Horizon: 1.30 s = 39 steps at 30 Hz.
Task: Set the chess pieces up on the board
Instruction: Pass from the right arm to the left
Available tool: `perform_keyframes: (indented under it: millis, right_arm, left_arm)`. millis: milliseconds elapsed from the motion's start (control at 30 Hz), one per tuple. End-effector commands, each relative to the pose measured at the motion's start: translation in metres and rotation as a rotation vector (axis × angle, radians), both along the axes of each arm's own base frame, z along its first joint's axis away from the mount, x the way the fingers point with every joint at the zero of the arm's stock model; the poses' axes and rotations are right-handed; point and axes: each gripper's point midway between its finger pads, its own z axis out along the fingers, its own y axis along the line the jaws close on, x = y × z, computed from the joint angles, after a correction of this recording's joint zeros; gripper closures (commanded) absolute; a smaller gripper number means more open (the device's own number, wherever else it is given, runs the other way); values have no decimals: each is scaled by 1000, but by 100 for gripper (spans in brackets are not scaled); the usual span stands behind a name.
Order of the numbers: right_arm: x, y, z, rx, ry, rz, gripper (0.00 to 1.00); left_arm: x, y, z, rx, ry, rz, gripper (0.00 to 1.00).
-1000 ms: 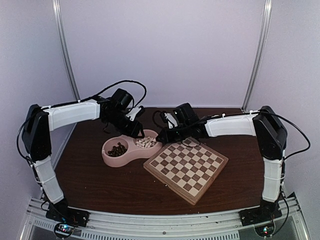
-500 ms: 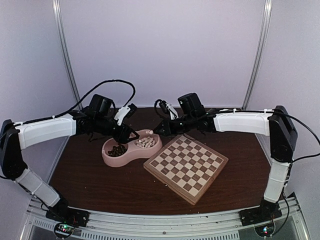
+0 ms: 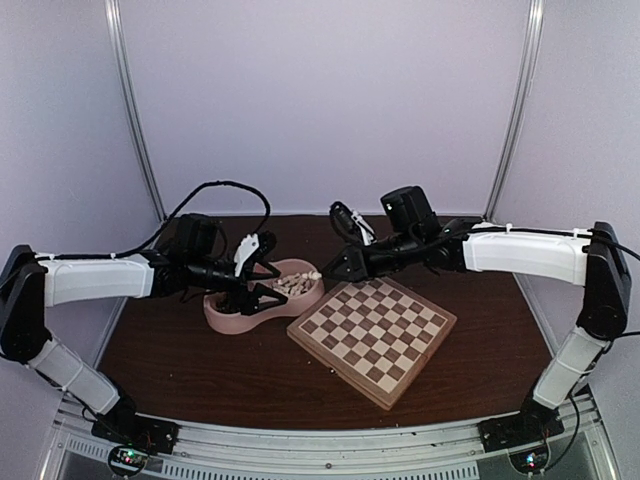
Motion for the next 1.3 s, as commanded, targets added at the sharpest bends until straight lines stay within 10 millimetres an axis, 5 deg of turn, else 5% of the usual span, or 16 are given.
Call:
perform_keyframes:
  millis: [0, 200, 400, 833, 1267]
  right_arm:
    - [-26, -7, 13, 21, -9, 76, 100]
    - [-44, -7, 12, 11, -7, 129, 100]
    - [-43, -1, 14, 16, -11, 133, 100]
    - [-43, 9, 17, 29, -9, 148, 100]
    - [-42, 14, 18, 41, -13, 148, 100]
  left_arm:
    - [-19, -11, 32, -111, -201, -206, 22]
    - [-16, -19, 33, -130, -170, -240, 28]
    - [-15, -29, 31, -111, -159, -257, 44]
    - [-24, -38, 26, -113, -144, -303, 46]
    - [-30, -47, 24, -121, -123, -347, 57]
